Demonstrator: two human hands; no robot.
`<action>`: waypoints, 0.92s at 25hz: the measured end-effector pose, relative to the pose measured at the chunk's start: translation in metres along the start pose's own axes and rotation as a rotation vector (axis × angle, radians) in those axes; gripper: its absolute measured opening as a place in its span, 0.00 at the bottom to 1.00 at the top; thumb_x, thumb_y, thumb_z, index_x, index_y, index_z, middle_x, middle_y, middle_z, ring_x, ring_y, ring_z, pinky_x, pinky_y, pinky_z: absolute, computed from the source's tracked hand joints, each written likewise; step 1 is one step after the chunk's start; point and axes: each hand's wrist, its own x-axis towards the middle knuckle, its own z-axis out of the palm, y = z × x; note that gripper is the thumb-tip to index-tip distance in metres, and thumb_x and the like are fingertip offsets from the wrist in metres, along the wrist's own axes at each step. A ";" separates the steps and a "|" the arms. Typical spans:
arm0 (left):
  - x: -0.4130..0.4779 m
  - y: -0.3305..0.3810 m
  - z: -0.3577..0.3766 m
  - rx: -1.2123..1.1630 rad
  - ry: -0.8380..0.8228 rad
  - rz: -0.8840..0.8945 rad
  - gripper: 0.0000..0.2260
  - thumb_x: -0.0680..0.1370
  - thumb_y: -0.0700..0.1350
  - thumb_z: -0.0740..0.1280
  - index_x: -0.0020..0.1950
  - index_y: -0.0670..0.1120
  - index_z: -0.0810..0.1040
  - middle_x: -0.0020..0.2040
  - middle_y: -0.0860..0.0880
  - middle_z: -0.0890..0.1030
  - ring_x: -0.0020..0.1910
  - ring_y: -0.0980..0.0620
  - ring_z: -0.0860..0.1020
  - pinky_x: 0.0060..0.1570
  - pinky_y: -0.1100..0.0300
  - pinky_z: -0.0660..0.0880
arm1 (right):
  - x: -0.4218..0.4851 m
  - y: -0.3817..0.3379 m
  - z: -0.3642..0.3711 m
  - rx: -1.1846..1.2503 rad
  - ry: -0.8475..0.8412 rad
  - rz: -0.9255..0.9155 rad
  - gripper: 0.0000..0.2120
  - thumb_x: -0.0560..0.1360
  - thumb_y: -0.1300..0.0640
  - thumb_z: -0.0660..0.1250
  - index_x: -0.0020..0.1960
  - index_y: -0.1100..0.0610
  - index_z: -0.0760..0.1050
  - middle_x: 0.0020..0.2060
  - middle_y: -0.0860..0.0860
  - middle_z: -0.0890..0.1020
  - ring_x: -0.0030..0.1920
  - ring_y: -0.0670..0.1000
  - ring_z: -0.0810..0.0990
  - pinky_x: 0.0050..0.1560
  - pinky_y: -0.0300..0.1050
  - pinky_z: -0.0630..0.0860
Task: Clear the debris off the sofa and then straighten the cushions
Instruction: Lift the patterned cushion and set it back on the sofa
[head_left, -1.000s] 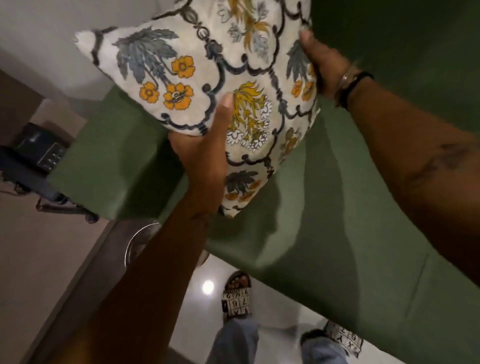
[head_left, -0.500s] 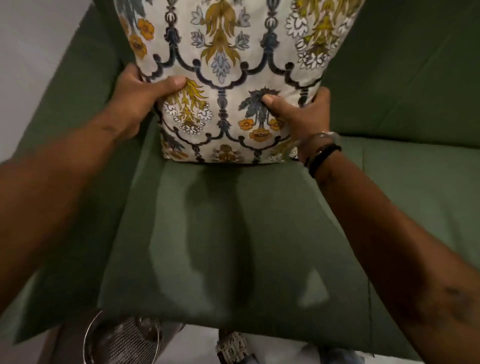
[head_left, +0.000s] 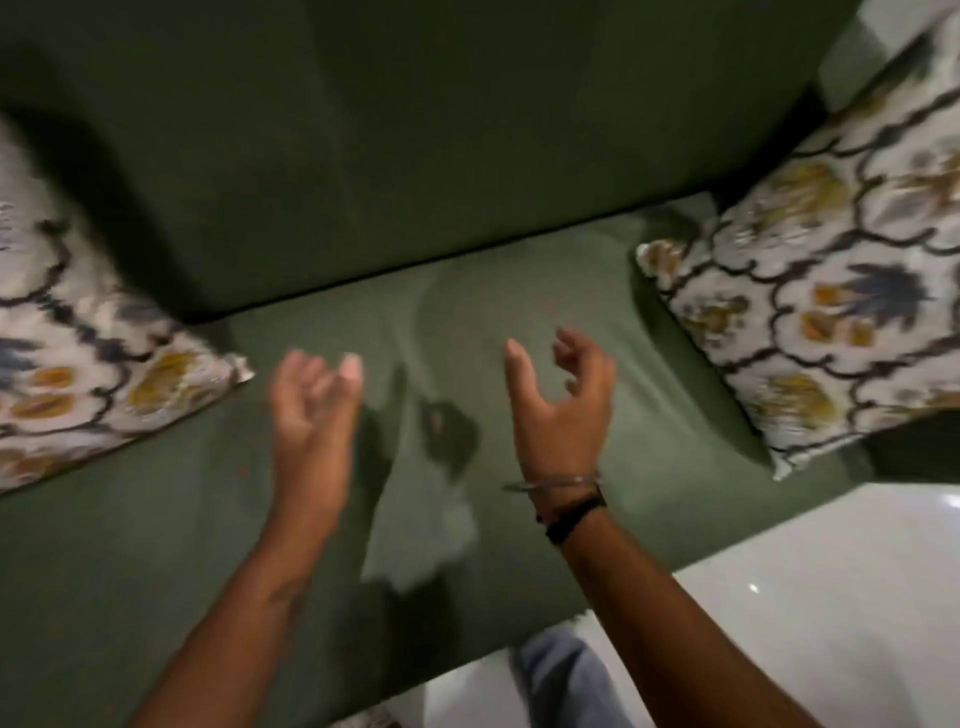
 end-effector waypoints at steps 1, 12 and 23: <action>-0.020 0.008 0.067 0.071 -0.306 -0.035 0.39 0.67 0.59 0.73 0.73 0.45 0.66 0.68 0.47 0.73 0.66 0.54 0.73 0.62 0.71 0.70 | 0.026 0.027 -0.053 -0.059 0.203 0.061 0.31 0.66 0.39 0.72 0.61 0.58 0.73 0.53 0.56 0.75 0.53 0.52 0.76 0.57 0.54 0.76; 0.035 0.090 0.491 0.407 -1.029 -0.034 0.58 0.55 0.62 0.83 0.79 0.52 0.59 0.72 0.50 0.75 0.69 0.48 0.74 0.74 0.46 0.70 | 0.212 0.159 -0.263 0.211 0.406 0.505 0.49 0.60 0.55 0.83 0.73 0.56 0.59 0.69 0.53 0.72 0.66 0.50 0.72 0.72 0.51 0.68; 0.028 0.097 0.315 -0.068 0.015 0.172 0.40 0.60 0.43 0.83 0.69 0.42 0.70 0.62 0.47 0.82 0.52 0.61 0.83 0.51 0.67 0.80 | 0.355 0.069 -0.190 0.137 -0.456 0.087 0.32 0.61 0.63 0.81 0.63 0.58 0.74 0.54 0.50 0.83 0.54 0.46 0.83 0.56 0.45 0.81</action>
